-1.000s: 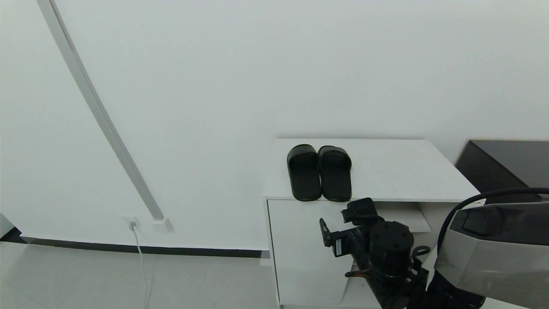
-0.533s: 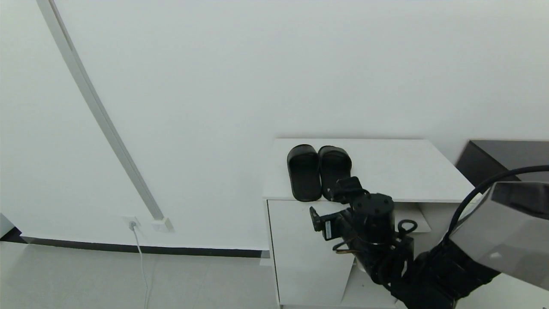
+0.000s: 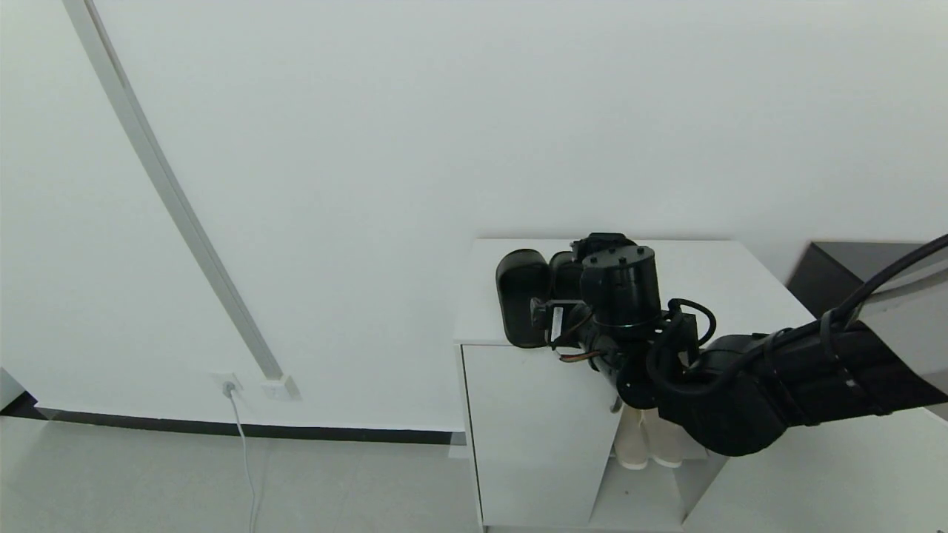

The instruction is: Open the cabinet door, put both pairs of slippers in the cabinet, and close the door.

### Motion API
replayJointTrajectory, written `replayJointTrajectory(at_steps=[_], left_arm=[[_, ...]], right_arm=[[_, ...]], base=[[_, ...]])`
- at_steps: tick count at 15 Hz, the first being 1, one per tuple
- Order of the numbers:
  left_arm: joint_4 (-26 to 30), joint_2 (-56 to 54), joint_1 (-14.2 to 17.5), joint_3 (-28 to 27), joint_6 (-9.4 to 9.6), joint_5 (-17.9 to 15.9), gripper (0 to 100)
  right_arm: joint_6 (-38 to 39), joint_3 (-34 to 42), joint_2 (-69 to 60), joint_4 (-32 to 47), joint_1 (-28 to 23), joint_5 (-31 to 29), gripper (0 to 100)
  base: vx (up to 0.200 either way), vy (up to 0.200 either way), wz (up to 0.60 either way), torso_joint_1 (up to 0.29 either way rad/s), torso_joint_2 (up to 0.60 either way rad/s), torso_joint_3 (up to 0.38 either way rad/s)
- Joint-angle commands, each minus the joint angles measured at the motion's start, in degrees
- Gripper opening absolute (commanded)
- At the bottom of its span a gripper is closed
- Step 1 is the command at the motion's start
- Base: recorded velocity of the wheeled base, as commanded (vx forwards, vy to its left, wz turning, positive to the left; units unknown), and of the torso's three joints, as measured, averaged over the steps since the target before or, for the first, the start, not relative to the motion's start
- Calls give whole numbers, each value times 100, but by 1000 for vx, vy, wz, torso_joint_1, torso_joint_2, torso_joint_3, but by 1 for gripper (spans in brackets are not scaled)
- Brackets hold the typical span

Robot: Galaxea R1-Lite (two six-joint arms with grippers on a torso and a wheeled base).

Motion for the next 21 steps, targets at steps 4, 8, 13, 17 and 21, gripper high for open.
replayJointTrajectory(at_steps=[4, 8, 13, 17, 21], left_arm=[[0, 7, -1, 2, 0, 0, 0], [0, 7, -1, -6, 0, 0, 0], [0, 7, -1, 2, -18, 26, 0], [0, 7, -1, 2, -53, 35, 0], [0, 7, -1, -6, -53, 35, 0]], right_arm=[[10, 46, 43, -14, 9, 4, 100], [-26, 46, 377, -304, 9, 4, 100], [-105, 90, 860, -884, -17, -5, 100], [-439, -42, 1326, -1482, -149, 4, 100], [-834, -385, 1625, -1631, -395, 22, 100]], base=[[100, 0, 0, 2, 2, 0], [200, 0, 0, 4, -4, 1], [120, 0, 0, 3, 0, 0], [0, 0, 0, 0, 0, 0], [0, 0, 0, 0, 0, 0]])
